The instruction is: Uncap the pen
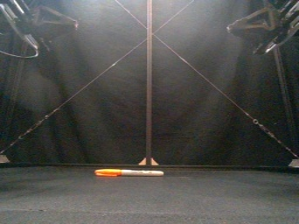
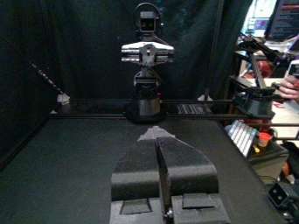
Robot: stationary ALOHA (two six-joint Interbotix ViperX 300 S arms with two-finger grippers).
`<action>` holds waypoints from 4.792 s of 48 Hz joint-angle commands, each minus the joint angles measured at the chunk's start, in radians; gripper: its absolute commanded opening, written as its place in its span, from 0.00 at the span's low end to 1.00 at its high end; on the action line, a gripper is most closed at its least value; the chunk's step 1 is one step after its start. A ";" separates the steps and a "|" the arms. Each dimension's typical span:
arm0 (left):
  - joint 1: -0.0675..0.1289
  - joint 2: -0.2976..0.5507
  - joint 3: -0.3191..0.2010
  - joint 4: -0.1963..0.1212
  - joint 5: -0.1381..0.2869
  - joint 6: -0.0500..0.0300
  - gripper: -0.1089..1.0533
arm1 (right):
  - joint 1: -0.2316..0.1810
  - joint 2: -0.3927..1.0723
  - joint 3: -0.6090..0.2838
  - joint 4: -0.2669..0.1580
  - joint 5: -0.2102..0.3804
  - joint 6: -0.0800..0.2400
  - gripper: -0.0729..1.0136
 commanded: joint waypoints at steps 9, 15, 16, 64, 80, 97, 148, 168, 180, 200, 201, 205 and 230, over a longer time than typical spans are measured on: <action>0.012 0.199 0.000 -0.002 -0.064 0.0031 0.07 | -0.023 0.213 -0.011 0.003 -0.012 0.005 0.11; 0.015 0.316 -0.003 0.000 -0.124 0.0061 0.09 | -0.064 0.396 -0.061 -0.002 -0.012 0.002 0.12; 0.018 0.328 -0.003 0.000 -0.132 0.0077 0.10 | -0.074 0.420 -0.072 -0.002 -0.012 0.002 0.12; 0.057 0.446 0.003 0.000 -0.178 0.0061 0.59 | -0.216 1.253 -0.580 -0.141 0.064 0.005 0.85; 0.081 0.485 -0.035 -0.006 -0.155 0.0031 0.61 | -0.213 1.226 -0.569 -0.140 0.120 0.018 0.55; 0.123 0.641 -0.160 0.028 -0.009 0.0123 0.79 | -0.156 1.029 -0.512 -0.132 0.146 0.017 0.55; 0.130 0.893 -0.305 0.020 0.160 0.0092 0.79 | -0.124 0.973 -0.474 -0.133 0.141 0.015 0.55; 0.115 0.891 -0.313 0.011 0.152 0.0077 0.79 | -0.126 0.968 -0.476 -0.135 0.138 0.014 0.55; 0.084 0.874 -0.316 0.011 0.141 0.0077 0.79 | -0.126 0.968 -0.472 -0.137 0.137 0.014 0.55; 0.078 0.905 -0.305 -0.009 0.147 0.0092 0.79 | -0.124 0.968 -0.474 -0.140 0.129 0.014 0.55; 0.081 0.908 -0.305 -0.008 0.147 0.0092 0.78 | -0.124 0.968 -0.474 -0.140 0.129 0.014 0.55; 0.081 0.913 -0.305 -0.008 0.147 0.0092 0.76 | -0.126 0.968 -0.472 -0.140 0.129 0.014 0.55; 0.144 0.827 -0.238 0.005 0.150 0.0123 0.51 | -0.130 0.897 -0.362 -0.114 0.094 0.015 0.55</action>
